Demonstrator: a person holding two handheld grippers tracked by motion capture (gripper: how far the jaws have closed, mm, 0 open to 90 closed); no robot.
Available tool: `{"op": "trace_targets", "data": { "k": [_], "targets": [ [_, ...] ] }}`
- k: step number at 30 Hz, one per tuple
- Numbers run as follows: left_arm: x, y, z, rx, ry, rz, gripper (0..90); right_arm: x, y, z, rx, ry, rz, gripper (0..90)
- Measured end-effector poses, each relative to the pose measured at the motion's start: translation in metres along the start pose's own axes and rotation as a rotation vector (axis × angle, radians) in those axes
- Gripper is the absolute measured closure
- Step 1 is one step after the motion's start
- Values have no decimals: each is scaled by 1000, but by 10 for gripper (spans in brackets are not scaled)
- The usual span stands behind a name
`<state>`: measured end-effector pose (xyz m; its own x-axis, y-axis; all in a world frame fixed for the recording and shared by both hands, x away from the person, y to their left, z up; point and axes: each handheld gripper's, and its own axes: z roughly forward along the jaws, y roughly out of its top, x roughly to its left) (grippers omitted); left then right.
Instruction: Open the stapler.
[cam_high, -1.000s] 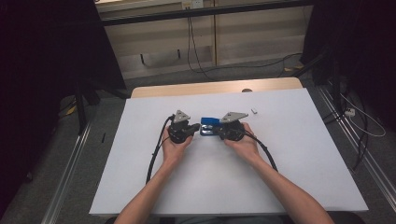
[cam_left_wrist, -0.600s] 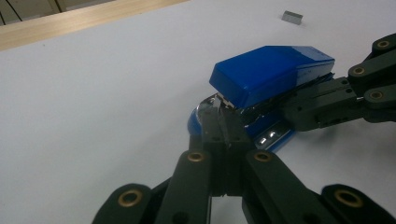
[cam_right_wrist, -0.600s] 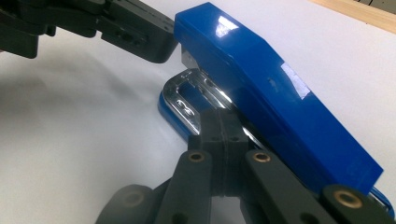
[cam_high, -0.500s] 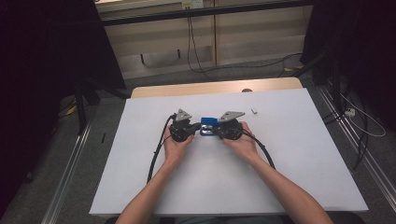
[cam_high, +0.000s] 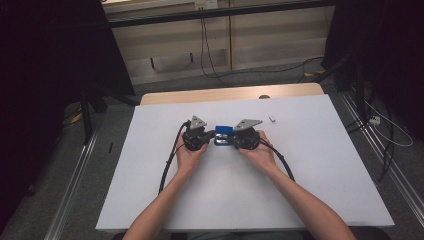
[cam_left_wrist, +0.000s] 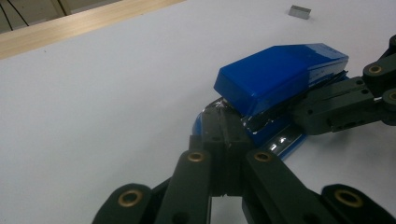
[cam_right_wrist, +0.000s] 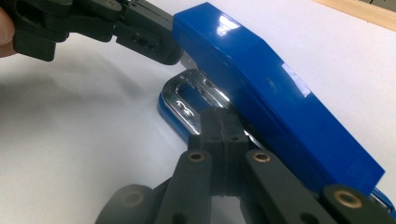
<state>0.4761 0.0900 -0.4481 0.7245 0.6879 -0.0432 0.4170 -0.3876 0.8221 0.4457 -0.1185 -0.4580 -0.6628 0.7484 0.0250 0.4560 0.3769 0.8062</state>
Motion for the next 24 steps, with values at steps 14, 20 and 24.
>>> {"op": "trace_targets", "data": {
  "k": [14, 20, 24],
  "targets": [
    [0, 3, 0, -23, 1, -10, 900, 1, 1, 1, 0, -1, -12, 900],
    [0, 4, -2, -32, -9, -18, 900, 1, 1, 1, 0, -3, -15, 900],
    [0, 5, -2, -37, -12, -21, 900, 1, 1, 1, 0, 0, -12, 900]
  ]
}}
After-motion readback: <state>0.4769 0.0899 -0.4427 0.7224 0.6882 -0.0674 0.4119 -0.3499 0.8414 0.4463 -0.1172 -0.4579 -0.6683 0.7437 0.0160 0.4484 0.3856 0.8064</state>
